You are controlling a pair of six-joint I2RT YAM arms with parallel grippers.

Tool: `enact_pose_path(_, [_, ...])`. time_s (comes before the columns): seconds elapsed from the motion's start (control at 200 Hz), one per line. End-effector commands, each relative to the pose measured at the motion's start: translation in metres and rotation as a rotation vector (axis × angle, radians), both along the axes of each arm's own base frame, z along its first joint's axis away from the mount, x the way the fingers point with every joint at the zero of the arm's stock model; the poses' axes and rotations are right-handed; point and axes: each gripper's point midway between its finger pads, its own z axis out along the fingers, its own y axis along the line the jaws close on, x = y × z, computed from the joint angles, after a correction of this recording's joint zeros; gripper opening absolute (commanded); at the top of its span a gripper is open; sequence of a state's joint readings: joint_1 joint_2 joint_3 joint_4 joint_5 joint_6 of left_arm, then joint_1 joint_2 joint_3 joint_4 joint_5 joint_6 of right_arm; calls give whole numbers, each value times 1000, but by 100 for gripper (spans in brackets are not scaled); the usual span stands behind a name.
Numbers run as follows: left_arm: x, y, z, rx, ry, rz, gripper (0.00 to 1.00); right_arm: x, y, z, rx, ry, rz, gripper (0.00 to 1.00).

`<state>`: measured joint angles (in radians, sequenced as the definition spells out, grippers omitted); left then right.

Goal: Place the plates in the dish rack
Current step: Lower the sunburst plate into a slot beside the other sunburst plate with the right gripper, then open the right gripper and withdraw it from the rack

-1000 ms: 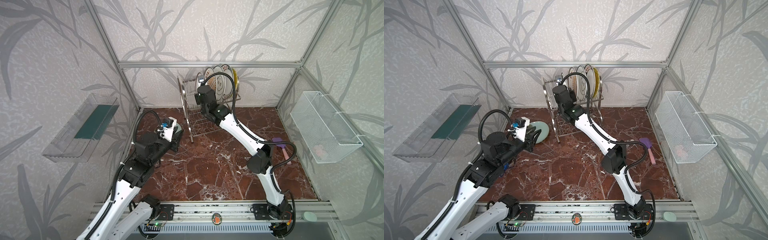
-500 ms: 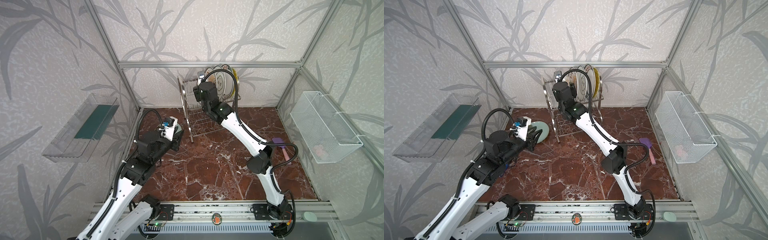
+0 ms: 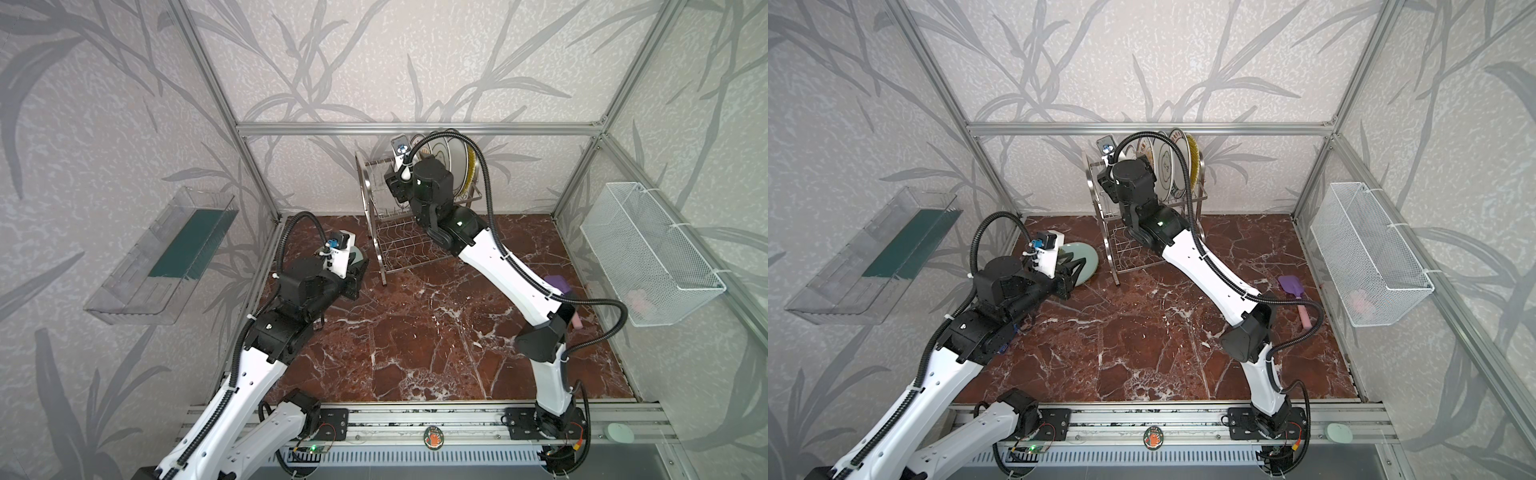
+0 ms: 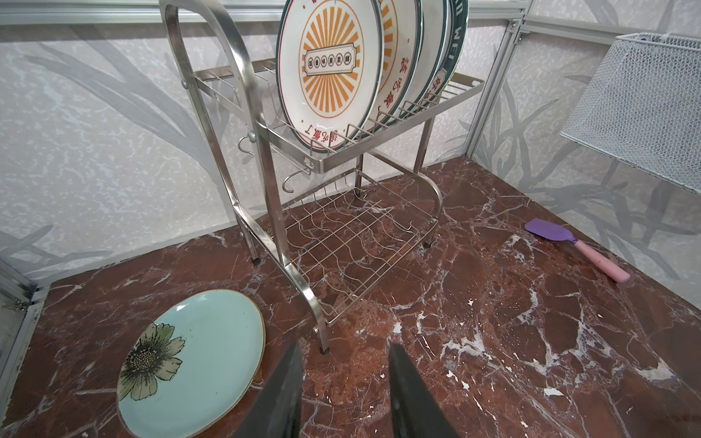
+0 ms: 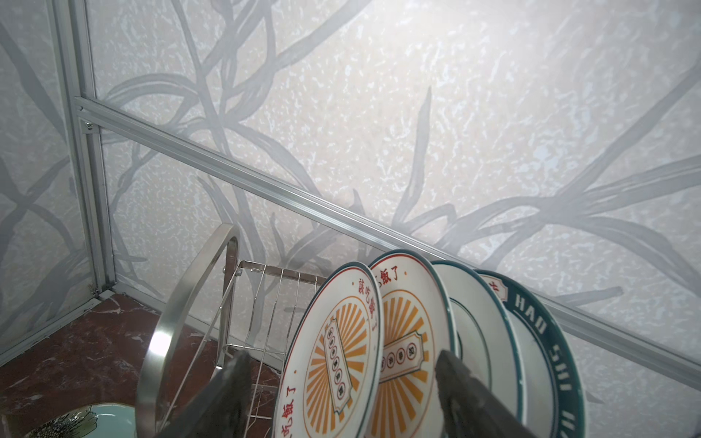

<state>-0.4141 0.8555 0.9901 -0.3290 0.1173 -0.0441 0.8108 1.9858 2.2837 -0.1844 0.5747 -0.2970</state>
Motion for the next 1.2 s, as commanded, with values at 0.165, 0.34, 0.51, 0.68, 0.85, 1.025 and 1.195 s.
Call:
enact_pose_path(0.165, [1,15,17,-53,37,99,38,-50,-48,22,87,-31,100,76])
enact_pose_path(0.34, [4,14,16,-88,75,114,38,-71,-78,3,132,17,111,74])
enact_pose_path(0.51, [12,12,20,-130,101,139,41,-86,-101,-35,208,120,142,72])
enact_pose_path(0.68, [24,17,15,-173,126,210,41,-98,-109,-90,240,233,158,71])
enact_pose_path(0.85, [39,22,-2,-179,164,286,43,-103,-109,-156,309,405,237,70])
enact_pose_path(1.025, [54,29,-28,-179,211,353,44,-114,-116,-206,342,519,246,69])
enact_pose_path(1.195, [71,49,-55,-224,272,429,45,-123,-137,-244,429,606,206,69])
